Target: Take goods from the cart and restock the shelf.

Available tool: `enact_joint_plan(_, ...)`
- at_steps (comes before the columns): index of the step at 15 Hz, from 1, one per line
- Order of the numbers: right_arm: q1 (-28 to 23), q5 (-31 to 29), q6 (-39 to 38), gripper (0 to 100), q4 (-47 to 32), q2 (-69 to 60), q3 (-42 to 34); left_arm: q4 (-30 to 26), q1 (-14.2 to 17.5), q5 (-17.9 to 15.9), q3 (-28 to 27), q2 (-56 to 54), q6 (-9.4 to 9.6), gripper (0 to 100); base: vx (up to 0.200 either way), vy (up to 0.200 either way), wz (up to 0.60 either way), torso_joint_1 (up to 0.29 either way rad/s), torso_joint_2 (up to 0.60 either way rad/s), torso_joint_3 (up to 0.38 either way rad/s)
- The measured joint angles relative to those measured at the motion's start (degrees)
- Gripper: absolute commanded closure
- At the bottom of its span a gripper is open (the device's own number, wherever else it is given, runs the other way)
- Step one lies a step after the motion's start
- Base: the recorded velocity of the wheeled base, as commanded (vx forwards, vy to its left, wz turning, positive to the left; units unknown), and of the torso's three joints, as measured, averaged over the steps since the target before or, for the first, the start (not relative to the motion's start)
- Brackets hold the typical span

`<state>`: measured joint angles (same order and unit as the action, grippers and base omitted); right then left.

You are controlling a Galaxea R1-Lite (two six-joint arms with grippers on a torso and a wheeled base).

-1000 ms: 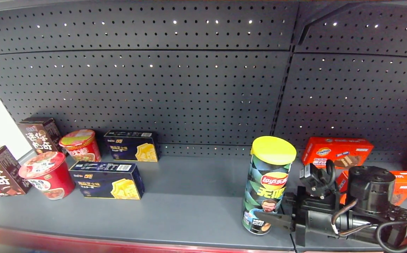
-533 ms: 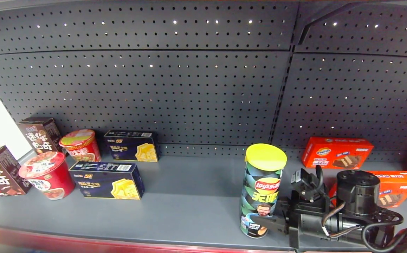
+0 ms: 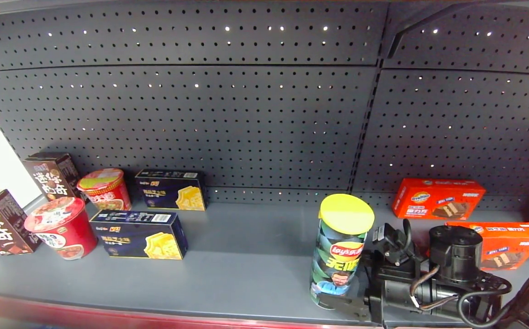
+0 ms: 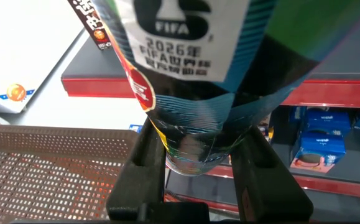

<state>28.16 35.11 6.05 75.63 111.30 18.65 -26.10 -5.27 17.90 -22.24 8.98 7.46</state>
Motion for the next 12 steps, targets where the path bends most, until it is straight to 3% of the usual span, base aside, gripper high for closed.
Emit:
enact_joint_plan(7, -3.1, 0.7, 0.3, 0, 3.5, -2.1, -5.0, 0.0, 0.0, 0.0, -0.2, 0.0, 0.01, 100, 0.000, 0.000, 0.00, 0.000, 0.00, 0.000)
enact_joint_plan(12, -4.3, 0.7, 0.1, 0, 2.5, -10.3, -9.8, -0.1, 0.1, 0.0, 0.0, 0.0, 0.06, 100, 0.000, 0.000, 0.00, 0.000, 0.00, 0.000)
